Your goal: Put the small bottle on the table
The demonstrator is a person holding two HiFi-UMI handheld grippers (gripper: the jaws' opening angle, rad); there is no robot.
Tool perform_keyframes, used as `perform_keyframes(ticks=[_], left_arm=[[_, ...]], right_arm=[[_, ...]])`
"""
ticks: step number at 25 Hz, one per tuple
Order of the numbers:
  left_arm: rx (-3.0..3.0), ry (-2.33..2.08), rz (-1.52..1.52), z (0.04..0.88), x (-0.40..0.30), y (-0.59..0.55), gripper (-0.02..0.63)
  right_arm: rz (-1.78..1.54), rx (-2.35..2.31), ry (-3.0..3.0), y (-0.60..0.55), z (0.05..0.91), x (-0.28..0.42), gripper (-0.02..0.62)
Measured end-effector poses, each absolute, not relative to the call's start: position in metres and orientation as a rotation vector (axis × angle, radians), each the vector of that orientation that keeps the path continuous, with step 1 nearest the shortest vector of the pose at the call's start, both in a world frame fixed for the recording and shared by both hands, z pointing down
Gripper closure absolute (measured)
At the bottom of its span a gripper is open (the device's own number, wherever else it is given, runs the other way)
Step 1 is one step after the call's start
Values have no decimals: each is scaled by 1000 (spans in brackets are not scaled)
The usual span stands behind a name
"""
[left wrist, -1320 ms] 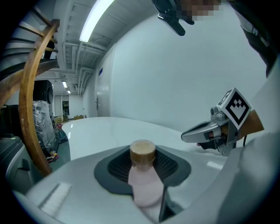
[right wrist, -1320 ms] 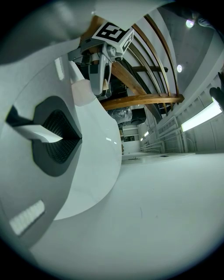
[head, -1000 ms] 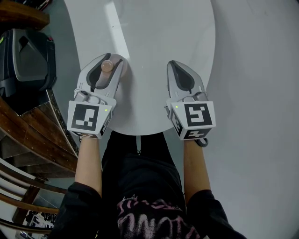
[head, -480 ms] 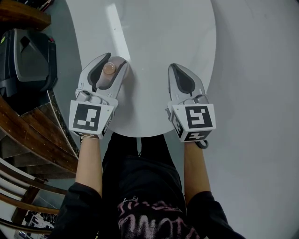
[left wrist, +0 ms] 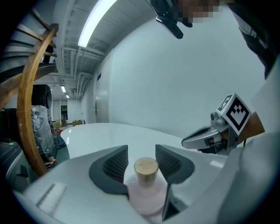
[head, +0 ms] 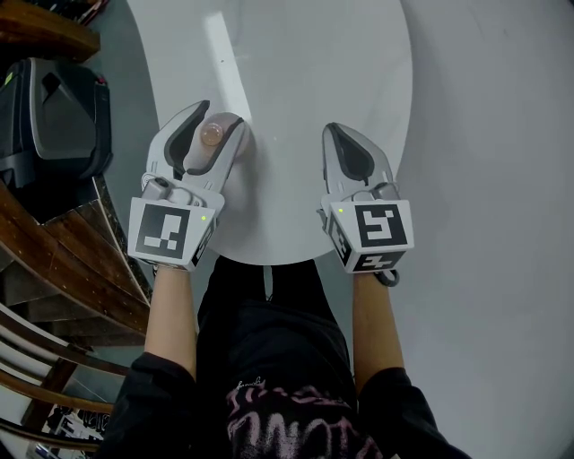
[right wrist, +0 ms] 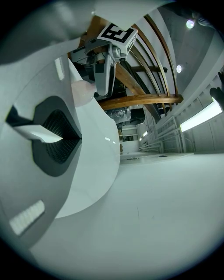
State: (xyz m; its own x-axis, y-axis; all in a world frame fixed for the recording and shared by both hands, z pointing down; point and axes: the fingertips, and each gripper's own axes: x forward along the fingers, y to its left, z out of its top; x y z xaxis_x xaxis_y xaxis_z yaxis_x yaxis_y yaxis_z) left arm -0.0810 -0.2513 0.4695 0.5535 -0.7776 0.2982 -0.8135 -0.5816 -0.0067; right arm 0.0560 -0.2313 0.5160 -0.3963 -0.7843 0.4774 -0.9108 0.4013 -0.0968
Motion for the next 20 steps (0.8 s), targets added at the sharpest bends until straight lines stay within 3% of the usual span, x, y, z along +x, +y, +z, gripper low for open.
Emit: perform_keyframes(ticks=[20], left_arm=[[2667, -1468, 398, 444, -77, -248, 429]], right_arm=[[431, 1523, -2355, -229, 495, 72, 584]])
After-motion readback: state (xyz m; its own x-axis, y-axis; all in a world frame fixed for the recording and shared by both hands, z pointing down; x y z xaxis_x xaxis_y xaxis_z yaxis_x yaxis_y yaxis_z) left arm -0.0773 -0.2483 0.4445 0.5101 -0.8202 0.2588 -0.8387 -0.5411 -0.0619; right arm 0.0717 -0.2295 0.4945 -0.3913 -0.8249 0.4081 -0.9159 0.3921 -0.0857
